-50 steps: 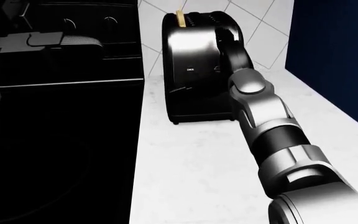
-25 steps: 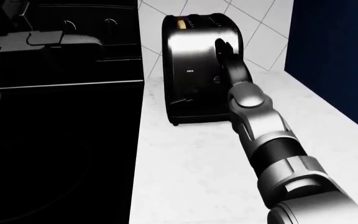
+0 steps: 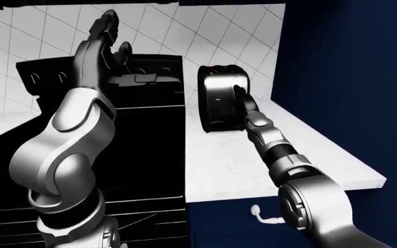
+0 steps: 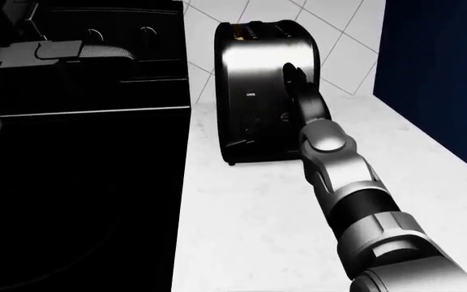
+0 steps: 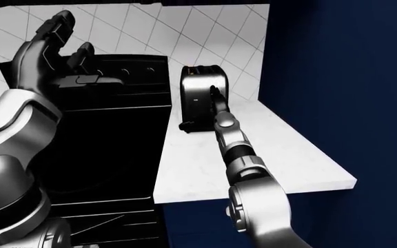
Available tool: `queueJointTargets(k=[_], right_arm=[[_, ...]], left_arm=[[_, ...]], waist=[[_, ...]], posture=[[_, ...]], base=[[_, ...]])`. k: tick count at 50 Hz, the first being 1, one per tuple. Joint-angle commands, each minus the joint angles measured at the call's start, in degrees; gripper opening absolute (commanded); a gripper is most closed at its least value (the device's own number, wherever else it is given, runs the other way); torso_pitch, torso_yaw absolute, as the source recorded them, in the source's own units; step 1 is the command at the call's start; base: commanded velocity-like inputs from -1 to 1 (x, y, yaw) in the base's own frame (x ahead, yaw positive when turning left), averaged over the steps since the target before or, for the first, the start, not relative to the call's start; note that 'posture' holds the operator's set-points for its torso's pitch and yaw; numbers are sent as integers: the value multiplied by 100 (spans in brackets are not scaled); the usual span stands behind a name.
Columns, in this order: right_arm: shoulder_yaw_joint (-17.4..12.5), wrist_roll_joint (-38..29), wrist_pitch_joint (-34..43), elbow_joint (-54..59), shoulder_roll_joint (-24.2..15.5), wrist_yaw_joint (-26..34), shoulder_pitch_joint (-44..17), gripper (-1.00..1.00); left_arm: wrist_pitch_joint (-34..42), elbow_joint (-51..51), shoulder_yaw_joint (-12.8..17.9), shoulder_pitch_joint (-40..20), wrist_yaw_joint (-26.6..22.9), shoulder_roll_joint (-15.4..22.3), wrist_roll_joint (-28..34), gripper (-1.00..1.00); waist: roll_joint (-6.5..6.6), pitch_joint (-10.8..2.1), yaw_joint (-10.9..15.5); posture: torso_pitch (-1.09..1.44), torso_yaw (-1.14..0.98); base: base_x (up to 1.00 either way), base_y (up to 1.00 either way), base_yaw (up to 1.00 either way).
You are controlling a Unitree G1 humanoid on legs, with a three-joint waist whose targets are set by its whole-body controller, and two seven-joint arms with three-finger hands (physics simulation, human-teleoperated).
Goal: Push down the lever of the toaster to turn it on.
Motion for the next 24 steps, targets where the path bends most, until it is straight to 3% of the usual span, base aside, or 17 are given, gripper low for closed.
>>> queueJointTargets(k=[1,24], right_arm=[[-15,22,294,149,9,39,-13,100],[-79,13,271,229,-6,17,152,100]], left_arm=[[-144,-62,52,-188,-8,53,12,100],[-157,-46,67,-206,25,61,-14,100]], waist=[[29,30,-1],[18,32,28]], posture=[[-47,0],[-47,0]], base=[[0,0,0],[0,0,0]])
